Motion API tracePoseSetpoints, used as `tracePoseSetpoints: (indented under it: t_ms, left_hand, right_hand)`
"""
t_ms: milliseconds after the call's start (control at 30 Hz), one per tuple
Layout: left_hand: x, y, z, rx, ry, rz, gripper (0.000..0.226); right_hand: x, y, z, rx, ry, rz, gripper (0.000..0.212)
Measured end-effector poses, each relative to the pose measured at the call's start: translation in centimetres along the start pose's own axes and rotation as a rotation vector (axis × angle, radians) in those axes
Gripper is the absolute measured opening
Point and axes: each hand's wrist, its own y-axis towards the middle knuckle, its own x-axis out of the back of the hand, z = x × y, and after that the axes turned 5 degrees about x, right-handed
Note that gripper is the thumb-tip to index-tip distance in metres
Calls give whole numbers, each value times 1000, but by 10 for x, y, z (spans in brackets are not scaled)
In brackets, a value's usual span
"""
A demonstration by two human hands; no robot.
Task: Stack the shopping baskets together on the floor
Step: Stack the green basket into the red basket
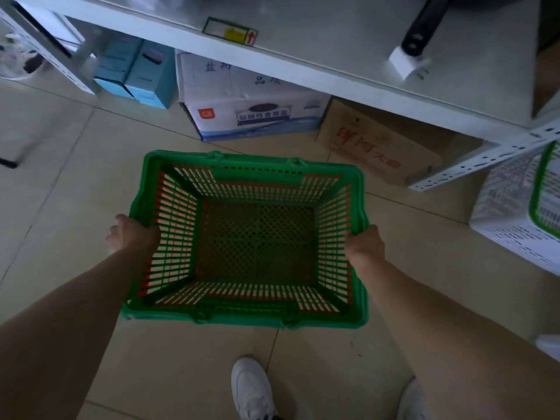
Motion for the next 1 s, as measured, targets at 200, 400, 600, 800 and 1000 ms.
tracePoseSetpoints:
  t_ms: [200,400,600,800,1000]
  left_hand:
    - [-29,-49,-29,-71,-2,23,62]
    - [-59,-94,-63,-196,60,29,50]
    - [-89,-148,-100,-279,83,12,48]
    - [-118,-194,-127,-338,86,29,45]
    - [-133,-219,-143,-373,105,35,47]
  right_hand:
    - [44,25,-49,-23,16,-66,37]
    - [85,48,-100,-68,68,-123,37]
    - [128,71,-151,-102,148,-141,35]
    - [169,89,-189,-119,139,-190,37]
    - [194,108,-214,-104,144,-186,41]
